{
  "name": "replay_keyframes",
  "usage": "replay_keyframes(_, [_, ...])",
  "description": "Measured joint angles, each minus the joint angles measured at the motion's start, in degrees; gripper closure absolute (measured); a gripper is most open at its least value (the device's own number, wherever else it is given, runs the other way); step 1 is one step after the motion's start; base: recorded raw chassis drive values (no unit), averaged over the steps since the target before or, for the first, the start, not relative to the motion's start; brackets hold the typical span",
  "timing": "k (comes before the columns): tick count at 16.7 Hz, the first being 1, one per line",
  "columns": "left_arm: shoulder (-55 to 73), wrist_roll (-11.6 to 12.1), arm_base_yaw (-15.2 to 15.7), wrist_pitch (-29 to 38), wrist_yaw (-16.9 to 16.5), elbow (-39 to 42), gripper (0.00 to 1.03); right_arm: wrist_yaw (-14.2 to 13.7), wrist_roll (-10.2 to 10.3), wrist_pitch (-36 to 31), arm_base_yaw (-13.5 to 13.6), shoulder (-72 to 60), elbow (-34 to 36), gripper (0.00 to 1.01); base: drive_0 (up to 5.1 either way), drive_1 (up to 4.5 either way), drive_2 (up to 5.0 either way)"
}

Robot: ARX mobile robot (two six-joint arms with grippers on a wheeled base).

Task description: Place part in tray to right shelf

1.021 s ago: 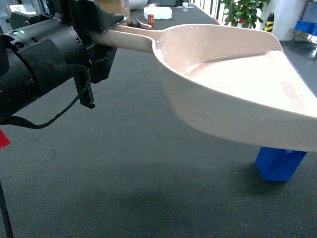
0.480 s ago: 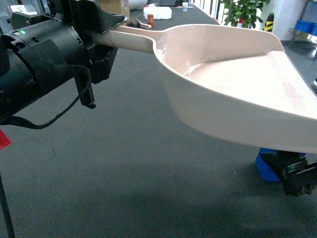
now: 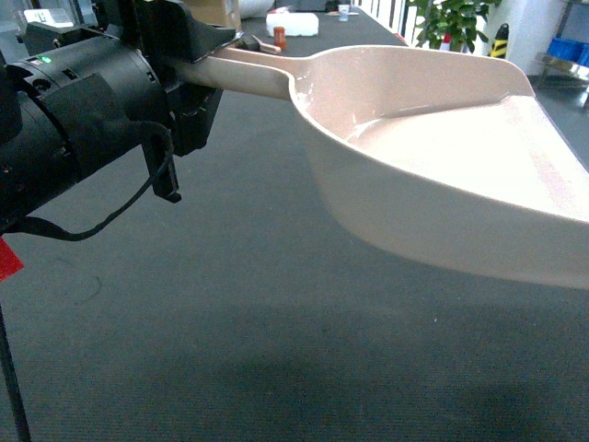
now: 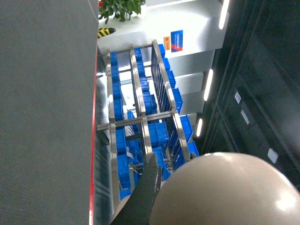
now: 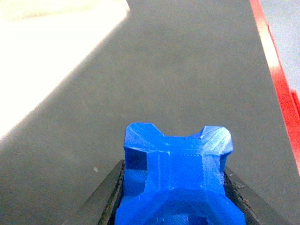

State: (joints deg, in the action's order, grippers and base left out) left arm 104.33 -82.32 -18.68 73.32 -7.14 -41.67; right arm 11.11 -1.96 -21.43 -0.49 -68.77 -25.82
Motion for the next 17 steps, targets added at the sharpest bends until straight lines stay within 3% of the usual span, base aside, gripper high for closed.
replay_keyframes(2, [0.0,0.0,0.0,0.0,-0.1,0.0,0.9,-1.4,0.9,1.4,4.2,8.6,-3.9,0.55,0.0,0.0,0.0])
replay_keyframes(4, [0.0,0.0,0.1,0.0,-0.1,0.0,0.9,-5.5,1.9,-0.2,9.9,11.2,-9.3,0.55,0.0,0.0,0.0])
replay_keyframes(5, [0.0,0.0,0.1,0.0,0.1,0.0,0.9,-7.7,3.3,-1.2,13.0,10.4,-11.3,0.55,0.0,0.0,0.0])
replay_keyframes(6, [0.0,0.0,0.0,0.0,0.0,0.0,0.9,-10.1,5.4,-3.0,16.5,8.0,-12.3,0.55,0.0,0.0,0.0])
replay_keyframes(7, [0.0,0.0,0.0,0.0,0.0,0.0,0.9,-10.8,7.5,-3.2,18.9,5.0,-12.5,0.55,0.0,0.0,0.0])
replay_keyframes(8, [0.0,0.0,0.0,0.0,0.0,0.0,0.9,-11.0,9.7,-3.5,20.4,2.1,-12.5,0.55,0.0,0.0,0.0])
replay_keyframes(10, [0.0,0.0,0.0,0.0,-0.1,0.0,0.9,-10.9,17.1,-6.2,23.1,-5.1,-11.5,0.55,0.0,0.0,0.0])
replay_keyframes(11, [0.0,0.3,0.0,-0.1,-0.2,0.0,0.9,-11.7,18.0,-8.5,23.9,-6.6,-10.4,0.49,0.0,0.0,0.0])
replay_keyframes(12, [0.0,0.2,0.0,-0.2,-0.1,0.0,0.9,-12.5,18.0,-10.4,24.4,-6.6,-9.3,0.38,0.0,0.0,0.0])
replay_keyframes(14, [0.0,0.2,0.1,0.0,-0.2,0.0,0.9,-15.6,14.6,-12.8,23.9,-2.3,-8.2,0.18,0.0,0.0,0.0])
replay_keyframes(16, [0.0,0.2,0.0,0.0,-0.2,0.0,0.9,-16.7,8.2,-13.1,22.3,4.7,-7.6,0.01,0.0,0.0,0.0])
replay_keyframes(17, [0.0,0.2,0.0,0.0,-0.1,0.0,0.9,-17.4,3.6,-11.2,20.7,9.9,-7.3,0.04,0.0,0.0,0.0])
